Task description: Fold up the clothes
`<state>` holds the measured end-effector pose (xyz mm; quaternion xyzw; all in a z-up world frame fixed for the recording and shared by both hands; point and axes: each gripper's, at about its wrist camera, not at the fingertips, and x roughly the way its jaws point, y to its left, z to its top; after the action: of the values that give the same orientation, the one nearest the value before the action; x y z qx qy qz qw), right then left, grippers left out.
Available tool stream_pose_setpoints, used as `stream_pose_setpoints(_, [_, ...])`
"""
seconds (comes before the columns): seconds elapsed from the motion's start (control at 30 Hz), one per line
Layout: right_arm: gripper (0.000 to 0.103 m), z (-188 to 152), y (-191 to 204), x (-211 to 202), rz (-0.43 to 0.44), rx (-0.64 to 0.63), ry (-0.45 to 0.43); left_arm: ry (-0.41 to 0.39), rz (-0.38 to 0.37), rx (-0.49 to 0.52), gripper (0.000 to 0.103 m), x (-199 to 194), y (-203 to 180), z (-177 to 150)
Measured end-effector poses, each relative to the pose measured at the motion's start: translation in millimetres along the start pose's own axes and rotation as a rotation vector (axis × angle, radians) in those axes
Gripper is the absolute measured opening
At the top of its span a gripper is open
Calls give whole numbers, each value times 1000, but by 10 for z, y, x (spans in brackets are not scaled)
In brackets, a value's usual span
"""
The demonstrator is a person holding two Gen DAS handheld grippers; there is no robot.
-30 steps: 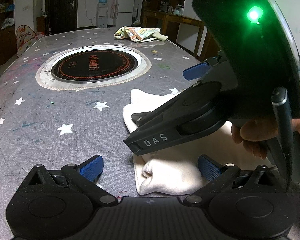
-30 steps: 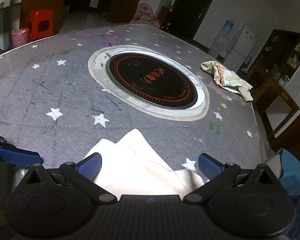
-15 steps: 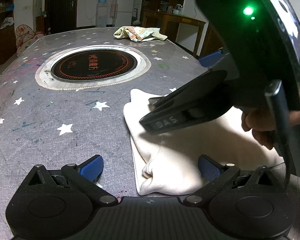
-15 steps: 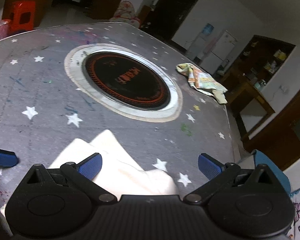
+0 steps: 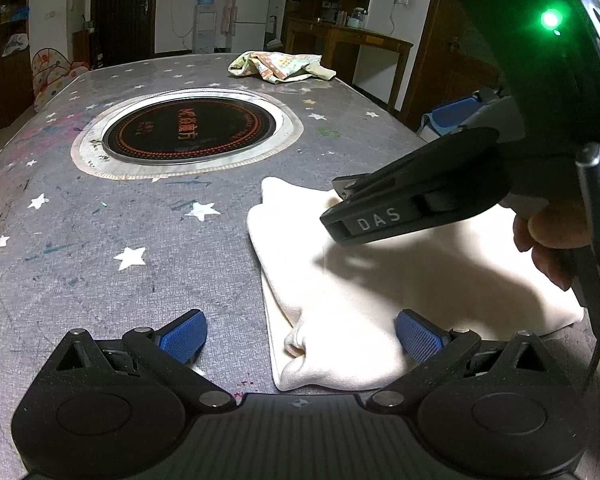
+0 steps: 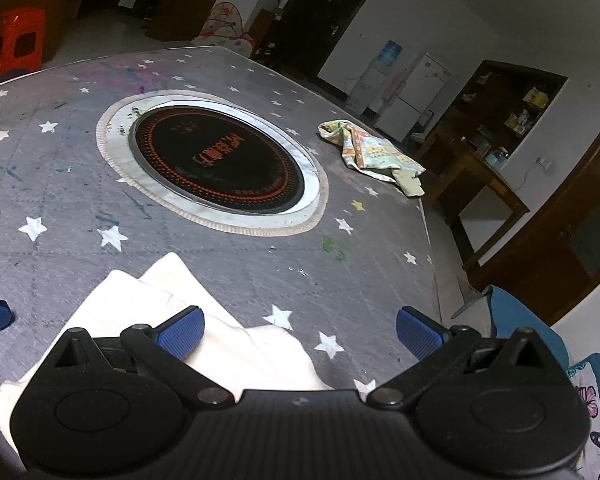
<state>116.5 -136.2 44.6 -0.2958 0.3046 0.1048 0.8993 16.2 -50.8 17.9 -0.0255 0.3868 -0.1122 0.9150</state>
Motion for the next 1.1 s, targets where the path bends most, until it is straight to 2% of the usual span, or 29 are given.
stream_pose_setpoints(0.5, [103, -149, -141, -133, -23, 28, -3, 5, 7, -3, 103, 5, 2, 0])
stream_pose_setpoints(0.63, [103, -278, -213, -178, -30, 43, 6, 8, 10, -5, 103, 10, -1, 5])
stream_pose_setpoints(0.83, [103, -576, -427, -307, -34, 138, 26, 9, 15, -4, 103, 13, -6, 5])
stream_pose_setpoints(1.1, [103, -1027, -601, -572, 12, 257, 15, 8, 19, -2, 103, 12, -9, -1])
